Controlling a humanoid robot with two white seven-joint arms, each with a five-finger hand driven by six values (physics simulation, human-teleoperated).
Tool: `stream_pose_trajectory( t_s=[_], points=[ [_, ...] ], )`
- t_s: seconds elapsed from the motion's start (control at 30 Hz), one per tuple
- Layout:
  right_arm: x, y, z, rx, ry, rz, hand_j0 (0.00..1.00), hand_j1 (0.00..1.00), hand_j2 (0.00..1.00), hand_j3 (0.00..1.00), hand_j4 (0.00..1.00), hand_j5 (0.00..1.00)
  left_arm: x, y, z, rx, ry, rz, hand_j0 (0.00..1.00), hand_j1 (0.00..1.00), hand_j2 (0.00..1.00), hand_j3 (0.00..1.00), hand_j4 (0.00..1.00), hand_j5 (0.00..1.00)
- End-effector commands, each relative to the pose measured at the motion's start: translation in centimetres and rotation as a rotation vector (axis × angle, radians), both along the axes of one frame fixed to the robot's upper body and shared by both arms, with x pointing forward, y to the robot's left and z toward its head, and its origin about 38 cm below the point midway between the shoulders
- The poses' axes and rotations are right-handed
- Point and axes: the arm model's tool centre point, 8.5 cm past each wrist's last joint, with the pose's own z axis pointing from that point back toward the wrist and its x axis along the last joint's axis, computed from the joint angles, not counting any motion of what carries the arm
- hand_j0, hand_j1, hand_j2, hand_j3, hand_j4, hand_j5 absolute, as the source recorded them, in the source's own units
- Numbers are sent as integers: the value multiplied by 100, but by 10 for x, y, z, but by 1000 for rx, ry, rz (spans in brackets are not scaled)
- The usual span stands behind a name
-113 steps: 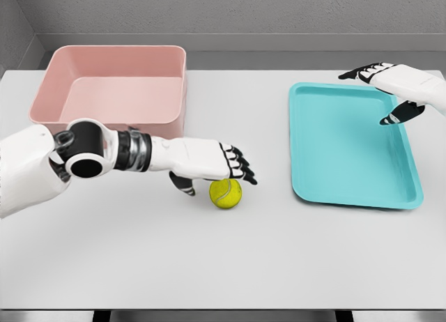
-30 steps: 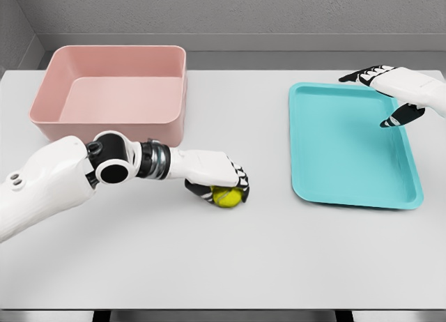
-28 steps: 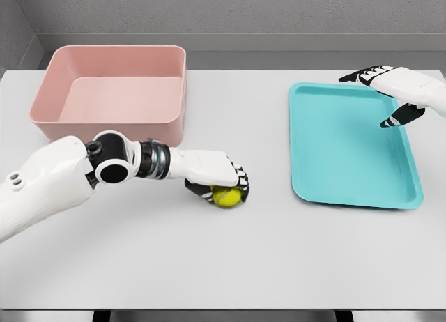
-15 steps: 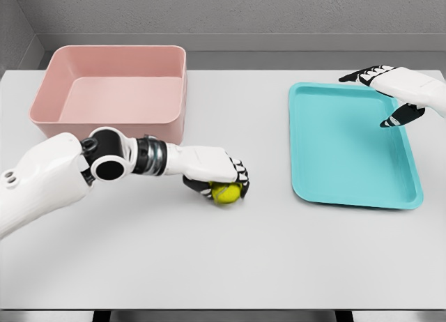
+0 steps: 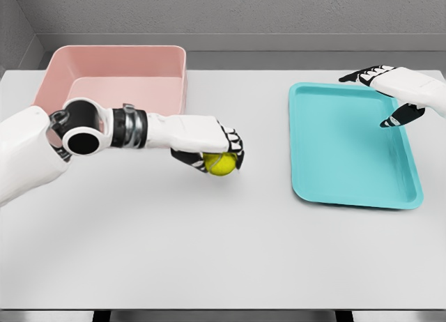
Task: Put the tennis from the blue tray into the pink basket with both arms
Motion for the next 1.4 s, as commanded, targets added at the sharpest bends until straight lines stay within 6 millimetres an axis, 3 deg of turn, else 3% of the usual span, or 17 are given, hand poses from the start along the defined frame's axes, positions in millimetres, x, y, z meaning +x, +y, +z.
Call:
stream_pose_trajectory(
  t_s=[0.0, 0.67, 0.97, 1.17, 1.37],
  points=[
    [0, -1, 1, 3, 0, -2, 100, 100, 100, 100, 100, 100, 3, 7, 6, -13, -2, 12, 39, 39, 39, 39, 39, 39],
    [0, 0, 2, 3, -3, 1, 100, 100, 100, 100, 100, 100, 39, 46, 44, -26, -50, 140, 39, 39, 39, 39, 39, 39],
    [0, 0, 2, 3, -3, 1, 100, 100, 100, 100, 100, 100, 61, 70, 45, -23, -40, 235, 39, 39, 39, 39, 39, 39],
    [0, 0, 1, 3, -1, 1, 100, 100, 100, 100, 100, 100, 84, 96, 47, -22, -32, 338, 39, 39, 39, 39, 39, 39],
    [0, 1, 1, 4, -1, 2, 100, 100, 100, 100, 100, 100, 102, 120, 33, -7, 5, 439, 39, 39, 39, 39, 39, 39]
  ],
)
